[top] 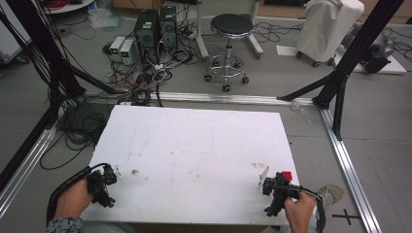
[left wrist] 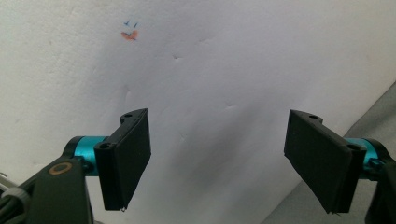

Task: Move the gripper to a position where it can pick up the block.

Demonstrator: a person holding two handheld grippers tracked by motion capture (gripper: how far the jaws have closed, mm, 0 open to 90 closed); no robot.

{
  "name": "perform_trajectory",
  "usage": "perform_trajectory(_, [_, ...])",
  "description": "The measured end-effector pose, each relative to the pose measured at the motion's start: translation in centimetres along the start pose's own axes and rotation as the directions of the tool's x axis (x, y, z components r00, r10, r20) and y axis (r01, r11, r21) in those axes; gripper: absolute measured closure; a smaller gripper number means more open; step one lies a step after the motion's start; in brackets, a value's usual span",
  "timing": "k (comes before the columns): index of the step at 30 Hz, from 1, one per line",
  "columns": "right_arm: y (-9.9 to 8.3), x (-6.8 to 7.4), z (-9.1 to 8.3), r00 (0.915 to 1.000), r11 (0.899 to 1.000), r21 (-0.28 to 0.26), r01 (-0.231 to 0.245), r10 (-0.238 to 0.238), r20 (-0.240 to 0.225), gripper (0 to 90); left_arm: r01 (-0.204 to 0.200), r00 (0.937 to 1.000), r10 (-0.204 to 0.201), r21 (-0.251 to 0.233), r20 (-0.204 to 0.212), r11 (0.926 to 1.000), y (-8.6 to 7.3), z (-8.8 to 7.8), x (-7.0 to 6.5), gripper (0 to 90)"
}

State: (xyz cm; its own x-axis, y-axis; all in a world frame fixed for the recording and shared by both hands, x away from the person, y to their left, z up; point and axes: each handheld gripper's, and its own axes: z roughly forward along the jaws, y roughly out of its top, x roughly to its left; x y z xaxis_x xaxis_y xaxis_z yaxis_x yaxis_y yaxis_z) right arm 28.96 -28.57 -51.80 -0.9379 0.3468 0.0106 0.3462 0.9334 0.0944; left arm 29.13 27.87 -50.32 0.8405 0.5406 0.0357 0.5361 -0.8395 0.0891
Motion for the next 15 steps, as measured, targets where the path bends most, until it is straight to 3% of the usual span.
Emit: perform_trajectory(15, [0.09, 0.02, -0.05, 0.9999, 1.000, -0.004, 0.007, -0.007, -0.008, 2.6, 0.005, 1.0000, -0.005, -0.003, 0.004, 1.0000, 0.00, -0.06, -0.01, 23.1])
